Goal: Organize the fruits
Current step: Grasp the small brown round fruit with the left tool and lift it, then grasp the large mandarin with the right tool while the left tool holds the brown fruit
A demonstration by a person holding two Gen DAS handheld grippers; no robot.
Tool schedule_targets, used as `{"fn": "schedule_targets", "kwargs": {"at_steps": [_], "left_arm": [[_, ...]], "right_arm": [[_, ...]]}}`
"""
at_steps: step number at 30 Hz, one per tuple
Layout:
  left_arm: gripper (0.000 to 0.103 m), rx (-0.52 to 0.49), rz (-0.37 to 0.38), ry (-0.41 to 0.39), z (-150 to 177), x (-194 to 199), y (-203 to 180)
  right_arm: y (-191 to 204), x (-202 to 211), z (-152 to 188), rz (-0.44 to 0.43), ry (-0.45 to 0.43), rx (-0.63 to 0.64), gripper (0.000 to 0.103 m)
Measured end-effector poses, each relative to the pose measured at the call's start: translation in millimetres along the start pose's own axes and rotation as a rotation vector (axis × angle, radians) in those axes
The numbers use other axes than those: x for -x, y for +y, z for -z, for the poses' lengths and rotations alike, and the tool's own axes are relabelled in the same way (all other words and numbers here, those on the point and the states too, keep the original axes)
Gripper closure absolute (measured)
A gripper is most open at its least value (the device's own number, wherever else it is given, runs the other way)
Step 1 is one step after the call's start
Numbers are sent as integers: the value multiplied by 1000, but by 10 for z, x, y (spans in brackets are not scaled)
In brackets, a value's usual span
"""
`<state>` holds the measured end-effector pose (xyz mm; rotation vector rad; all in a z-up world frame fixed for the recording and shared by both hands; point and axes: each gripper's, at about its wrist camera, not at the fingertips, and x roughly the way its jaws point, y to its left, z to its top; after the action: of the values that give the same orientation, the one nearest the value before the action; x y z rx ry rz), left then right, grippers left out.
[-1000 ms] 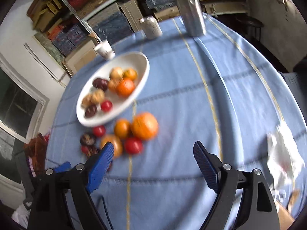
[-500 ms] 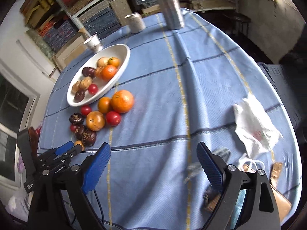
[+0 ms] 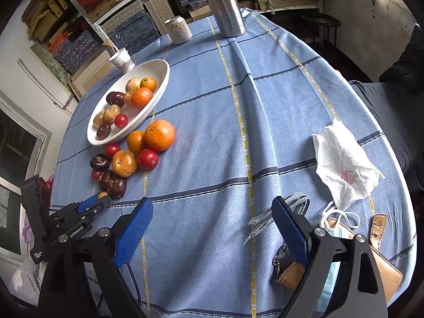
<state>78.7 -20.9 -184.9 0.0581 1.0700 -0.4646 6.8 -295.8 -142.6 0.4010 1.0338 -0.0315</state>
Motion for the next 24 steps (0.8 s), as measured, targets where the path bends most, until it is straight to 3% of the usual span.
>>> {"fn": "schedule_targets", "kwargs": {"at_steps": [6,14,19,24], "left_arm": [[74,13,-13,-21,24,112,43],[74,51,-93,-64,190,529,318],[74,123,-163,-74,381,799,637],[74,192,-205,-79,537,958,858]], "right_arm": [[217,-21,-3,-36,-17,89,11],[842,-288,-37,-147,18,260,11],[1151,-430,-187,-131,-11,363,25],[845,-591,-532,-82,-27,234,25]]}}
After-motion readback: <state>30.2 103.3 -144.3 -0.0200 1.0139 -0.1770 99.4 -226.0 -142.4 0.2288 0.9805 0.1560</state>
